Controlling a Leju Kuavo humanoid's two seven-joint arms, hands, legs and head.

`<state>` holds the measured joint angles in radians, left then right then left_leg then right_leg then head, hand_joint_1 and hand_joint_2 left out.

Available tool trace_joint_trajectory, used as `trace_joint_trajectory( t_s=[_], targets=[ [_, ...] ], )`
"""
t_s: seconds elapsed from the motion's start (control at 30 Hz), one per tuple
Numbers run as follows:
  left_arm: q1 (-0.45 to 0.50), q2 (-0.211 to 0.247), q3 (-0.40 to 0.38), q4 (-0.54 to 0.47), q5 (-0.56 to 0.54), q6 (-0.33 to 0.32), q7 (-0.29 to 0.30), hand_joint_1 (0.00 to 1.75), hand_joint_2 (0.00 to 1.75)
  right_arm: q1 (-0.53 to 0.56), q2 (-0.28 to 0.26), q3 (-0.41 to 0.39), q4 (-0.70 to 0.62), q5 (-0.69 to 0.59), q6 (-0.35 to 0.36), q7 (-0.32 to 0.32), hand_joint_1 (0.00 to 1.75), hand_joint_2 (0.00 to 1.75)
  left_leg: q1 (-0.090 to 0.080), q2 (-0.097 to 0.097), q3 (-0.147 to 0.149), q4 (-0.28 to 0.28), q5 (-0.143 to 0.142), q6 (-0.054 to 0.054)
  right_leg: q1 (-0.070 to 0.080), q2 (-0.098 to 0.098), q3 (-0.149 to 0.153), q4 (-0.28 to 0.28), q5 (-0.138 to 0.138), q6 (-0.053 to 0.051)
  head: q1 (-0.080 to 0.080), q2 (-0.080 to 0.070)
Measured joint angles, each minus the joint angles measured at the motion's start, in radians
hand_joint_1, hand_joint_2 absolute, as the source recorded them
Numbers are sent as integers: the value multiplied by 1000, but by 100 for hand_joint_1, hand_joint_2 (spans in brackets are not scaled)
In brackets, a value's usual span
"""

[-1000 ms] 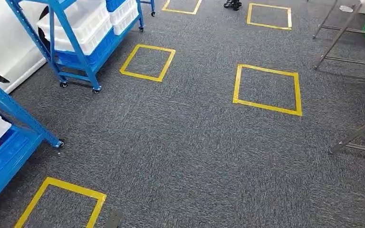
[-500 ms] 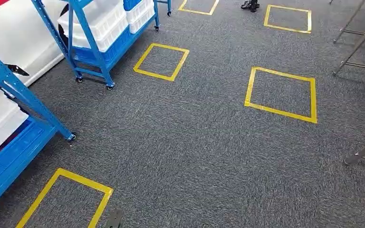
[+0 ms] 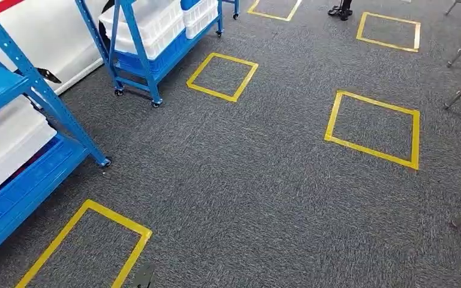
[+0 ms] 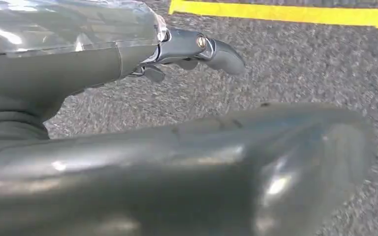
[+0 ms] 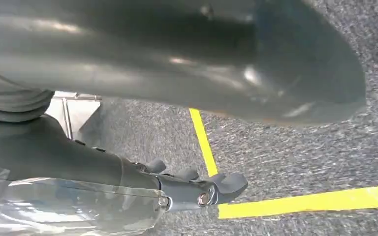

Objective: Take the parts from the cabinet and place them on the table.

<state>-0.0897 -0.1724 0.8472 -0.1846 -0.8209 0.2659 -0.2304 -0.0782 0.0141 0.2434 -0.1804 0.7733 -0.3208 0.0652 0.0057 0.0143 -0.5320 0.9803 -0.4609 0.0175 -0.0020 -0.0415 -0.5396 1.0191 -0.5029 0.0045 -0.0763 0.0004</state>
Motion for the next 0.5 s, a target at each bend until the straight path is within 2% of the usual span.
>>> trace_joint_trajectory(
  t_s=[0.03,0.1,0.13,0.17,0.2,0.23,0.27,0.3,0.33,0.43,0.47,0.5],
  targets=[
    [-3,0,0,0,-2,-2,0,0,0,2,0,0,0,0,-1,0,0,0,1,-4,-1,-2,2,6,0,20,-23,45,-36,2,0,0],
    [-6,0,0,0,-3,-4,0,0,0,7,0,-2,0,-1,-1,0,0,0,-1,-11,-4,-2,3,9,-7,34,-96,200,-114,7,0,0],
    [-5,0,0,0,-3,-5,1,0,0,8,0,-3,0,-2,-1,0,0,0,-2,-16,-5,-1,3,9,-9,36,-130,268,-137,10,0,0],
    [-4,0,0,0,-3,-6,2,0,0,9,0,-4,0,-2,-1,0,0,0,-2,-22,-5,0,3,9,-12,36,-148,300,-134,12,0,0],
    [-3,0,0,0,-2,-10,2,0,0,10,0,-5,0,-2,-1,0,0,0,-2,-28,-4,1,3,8,-14,36,-139,278,-107,13,0,0],
    [-4,0,0,0,-1,-13,2,0,0,13,0,-5,0,-2,-2,0,0,0,-1,-37,-3,4,2,7,-17,37,-110,213,-62,14,0,0],
    [-4,0,0,0,-1,-15,2,0,0,15,-2,-5,0,-3,-2,0,0,0,0,-44,-3,8,-1,3,-19,42,-69,127,-15,14,0,0],
    [-4,-1,0,0,0,-15,1,0,0,15,-2,-5,0,-3,-2,0,0,0,1,-51,-4,13,-4,-2,-22,58,-25,34,27,12,0,0],
    [-4,-1,0,0,2,-18,0,0,0,17,-3,-6,1,-3,-2,0,0,0,-4,-54,-9,17,-7,-10,-21,86,-13,5,10,12,0,0],
    [-4,0,9,0,26,-34,-6,0,0,15,-3,-6,1,-3,-2,-3,0,0,0,-64,-14,16,-3,-28,-11,71,-19,4,17,-2,0,0],
    [-3,0,18,0,43,-41,-8,0,0,14,-3,-6,1,-1,-2,-3,0,0,0,-68,-15,15,-3,-35,-14,65,-18,-2,20,-10,0,0],
    [-3,0,26,0,56,-46,-8,0,0,14,-2,-6,1,0,-2,-3,0,0,3,-63,-17,25,-12,-39,-19,55,-14,-10,25,-19,0,0]
  ],
)
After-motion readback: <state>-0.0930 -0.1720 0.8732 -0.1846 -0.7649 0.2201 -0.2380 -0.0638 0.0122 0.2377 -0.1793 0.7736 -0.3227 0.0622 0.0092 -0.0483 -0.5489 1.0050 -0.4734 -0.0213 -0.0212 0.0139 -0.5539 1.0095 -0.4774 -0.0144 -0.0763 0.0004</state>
